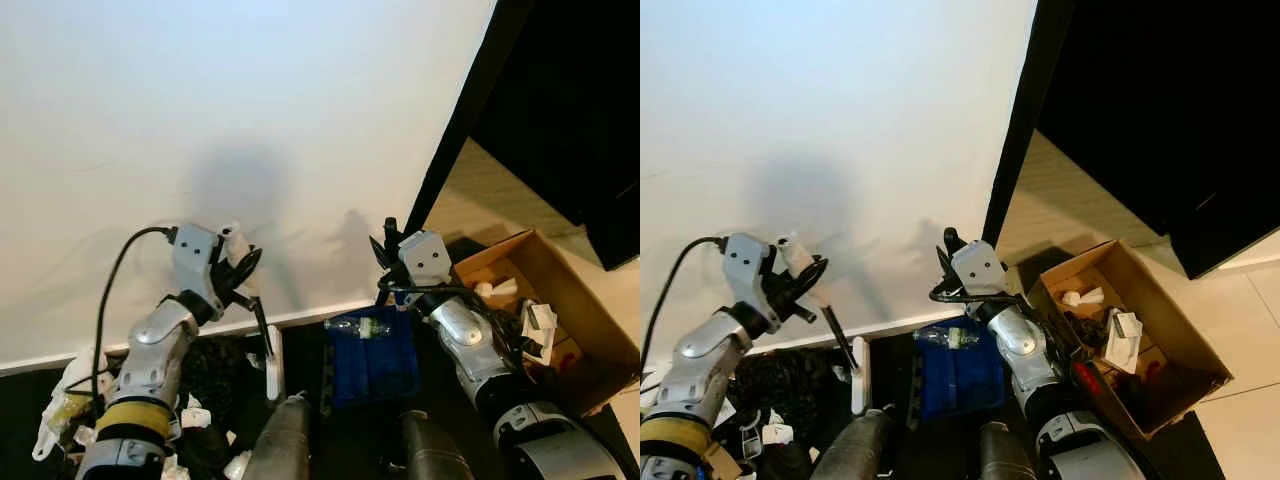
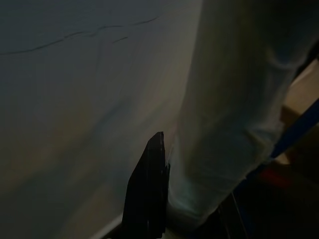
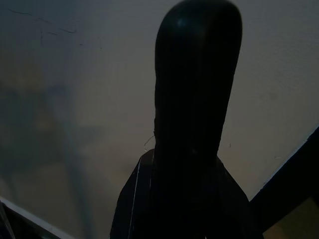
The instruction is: Sweep floor
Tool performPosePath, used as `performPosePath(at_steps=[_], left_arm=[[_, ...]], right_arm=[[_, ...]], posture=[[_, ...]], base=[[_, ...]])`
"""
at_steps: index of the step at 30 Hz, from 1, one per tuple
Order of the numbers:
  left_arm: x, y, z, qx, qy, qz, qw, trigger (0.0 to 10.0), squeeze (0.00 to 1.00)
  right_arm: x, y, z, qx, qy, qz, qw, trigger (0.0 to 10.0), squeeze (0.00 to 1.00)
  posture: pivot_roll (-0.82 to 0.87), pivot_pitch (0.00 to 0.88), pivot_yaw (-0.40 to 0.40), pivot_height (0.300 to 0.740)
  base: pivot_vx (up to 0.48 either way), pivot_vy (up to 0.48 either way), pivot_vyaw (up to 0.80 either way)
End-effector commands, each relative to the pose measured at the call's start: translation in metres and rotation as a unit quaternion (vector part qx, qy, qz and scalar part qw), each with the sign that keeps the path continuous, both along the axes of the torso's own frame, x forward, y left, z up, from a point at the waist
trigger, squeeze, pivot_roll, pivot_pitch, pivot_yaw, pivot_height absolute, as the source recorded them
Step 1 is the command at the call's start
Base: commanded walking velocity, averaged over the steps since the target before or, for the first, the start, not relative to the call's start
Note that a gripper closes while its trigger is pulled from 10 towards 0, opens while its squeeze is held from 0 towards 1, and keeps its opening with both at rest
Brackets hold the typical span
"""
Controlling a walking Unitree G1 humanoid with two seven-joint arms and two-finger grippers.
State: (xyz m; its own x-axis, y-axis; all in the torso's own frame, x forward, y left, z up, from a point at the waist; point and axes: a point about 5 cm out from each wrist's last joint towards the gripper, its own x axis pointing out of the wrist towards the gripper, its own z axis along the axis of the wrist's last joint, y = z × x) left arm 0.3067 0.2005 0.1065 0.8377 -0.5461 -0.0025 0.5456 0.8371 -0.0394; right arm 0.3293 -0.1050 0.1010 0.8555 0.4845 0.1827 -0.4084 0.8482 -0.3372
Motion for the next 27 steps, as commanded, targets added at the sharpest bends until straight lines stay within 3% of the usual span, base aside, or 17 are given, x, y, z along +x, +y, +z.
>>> performPosePath(at_steps=[1,5,7,15,21,24,25,27], left_arm=[[-0.005,-0.018,-0.006,-0.064,0.019,-0.043,0.997,10.0,0.00],[-0.006,-0.030,-0.002,-0.095,0.021,-0.071,0.993,10.0,0.00],[-0.009,-0.044,0.002,-0.116,0.026,-0.103,0.988,10.0,0.00],[-0.014,-0.056,0.008,-0.144,0.023,-0.120,0.982,10.0,0.00],[-0.019,-0.033,0.042,-0.153,-0.012,-0.119,0.981,10.0,0.00],[-0.028,-0.007,0.053,-0.073,-0.021,-0.120,0.990,10.0,0.00],[-0.028,-0.007,0.053,-0.073,-0.021,-0.120,0.990,10.0,0.00],[-0.035,0.008,0.056,-0.034,-0.021,-0.119,0.992,10.0,0.00]], right_arm=[[-0.003,-0.004,-0.002,-0.004,-0.007,-0.003,1.000,10.0,0.00],[-0.004,-0.004,-0.003,-0.004,-0.007,-0.003,1.000,10.0,0.00],[-0.004,-0.004,-0.003,-0.004,-0.007,-0.003,1.000,10.0,0.00],[-0.003,-0.004,-0.002,-0.003,-0.007,-0.004,1.000,10.0,0.00],[-0.004,-0.005,-0.003,-0.003,-0.007,-0.006,1.000,10.0,0.00],[-0.004,-0.004,-0.004,-0.001,-0.006,-0.006,1.000,10.0,0.00],[-0.004,-0.004,-0.004,-0.001,-0.006,-0.006,1.000,10.0,0.00],[-0.005,-0.002,-0.004,0.000,-0.005,-0.005,1.000,10.0,0.00]], posture=[[0.21,0.263,0.031,0.740],[0.21,0.262,0.036,0.740],[0.21,0.259,0.036,0.740],[0.21,0.262,0.036,0.740],[0.23,0.259,0.041,0.740],[0.24,0.259,0.044,0.740],[0.24,0.259,0.044,0.740],[0.25,0.260,0.046,0.740]], base=[[0.000,0.000,0.00],[0.000,0.000,0.00],[0.000,0.000,0.00],[0.000,0.000,0.00],[0.000,0.000,0.00],[0.000,0.000,0.00],[0.000,0.000,0.00],[0.000,0.000,0.00]])
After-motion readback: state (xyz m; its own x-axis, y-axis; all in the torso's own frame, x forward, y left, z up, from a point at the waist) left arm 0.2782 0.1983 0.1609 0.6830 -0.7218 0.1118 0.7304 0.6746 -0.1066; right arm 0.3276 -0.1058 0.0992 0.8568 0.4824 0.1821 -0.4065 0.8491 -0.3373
